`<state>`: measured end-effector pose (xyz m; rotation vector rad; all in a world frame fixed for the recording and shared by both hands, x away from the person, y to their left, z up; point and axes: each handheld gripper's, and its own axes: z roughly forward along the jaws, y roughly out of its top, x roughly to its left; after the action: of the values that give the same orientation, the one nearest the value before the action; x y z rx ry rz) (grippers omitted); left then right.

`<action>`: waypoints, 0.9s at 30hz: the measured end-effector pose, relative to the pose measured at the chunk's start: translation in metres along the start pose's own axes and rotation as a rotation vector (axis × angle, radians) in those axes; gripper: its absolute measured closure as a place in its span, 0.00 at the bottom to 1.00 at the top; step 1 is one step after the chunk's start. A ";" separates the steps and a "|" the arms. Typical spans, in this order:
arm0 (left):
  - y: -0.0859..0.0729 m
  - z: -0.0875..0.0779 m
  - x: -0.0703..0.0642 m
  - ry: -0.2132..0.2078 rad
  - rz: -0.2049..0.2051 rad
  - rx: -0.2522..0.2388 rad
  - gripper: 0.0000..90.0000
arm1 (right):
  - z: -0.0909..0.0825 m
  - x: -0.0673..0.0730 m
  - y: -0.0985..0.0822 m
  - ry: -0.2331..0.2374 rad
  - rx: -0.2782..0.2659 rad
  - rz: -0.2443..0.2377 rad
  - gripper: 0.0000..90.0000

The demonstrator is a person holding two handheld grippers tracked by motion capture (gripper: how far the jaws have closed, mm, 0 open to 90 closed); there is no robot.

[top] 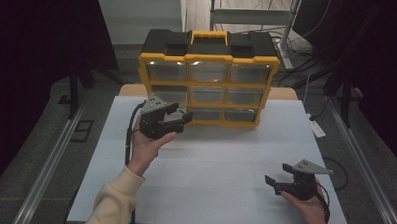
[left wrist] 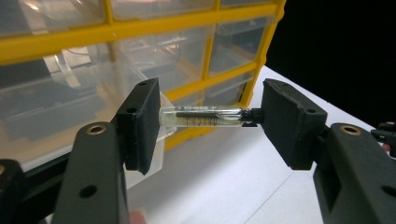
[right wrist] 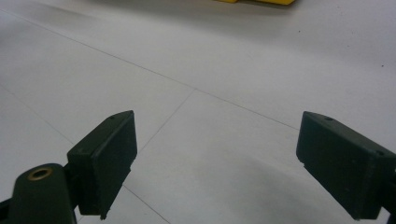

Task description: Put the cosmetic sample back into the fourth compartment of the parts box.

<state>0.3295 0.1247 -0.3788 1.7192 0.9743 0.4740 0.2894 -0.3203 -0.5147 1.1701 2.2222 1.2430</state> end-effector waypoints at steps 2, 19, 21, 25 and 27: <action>0.002 -0.002 0.002 0.004 -0.003 -0.007 0.44 | 0.000 0.000 0.000 -0.001 0.001 -0.002 0.15; 0.011 -0.001 0.027 0.073 -0.040 -0.005 0.44 | 0.000 0.000 0.000 0.000 -0.001 0.002 0.15; 0.012 0.001 0.032 0.087 -0.045 0.001 0.44 | 0.000 0.001 0.000 0.000 -0.001 0.003 0.15; 0.014 0.002 0.036 0.103 -0.049 0.008 0.44 | 0.000 0.000 0.000 -0.001 -0.002 0.002 0.15; 0.015 0.004 0.040 0.120 -0.052 0.012 0.44 | 0.000 0.000 0.000 -0.001 -0.001 0.002 0.15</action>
<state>0.3615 0.1524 -0.3725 1.6868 1.1075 0.5433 0.2889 -0.3200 -0.5146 1.1722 2.2199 1.2442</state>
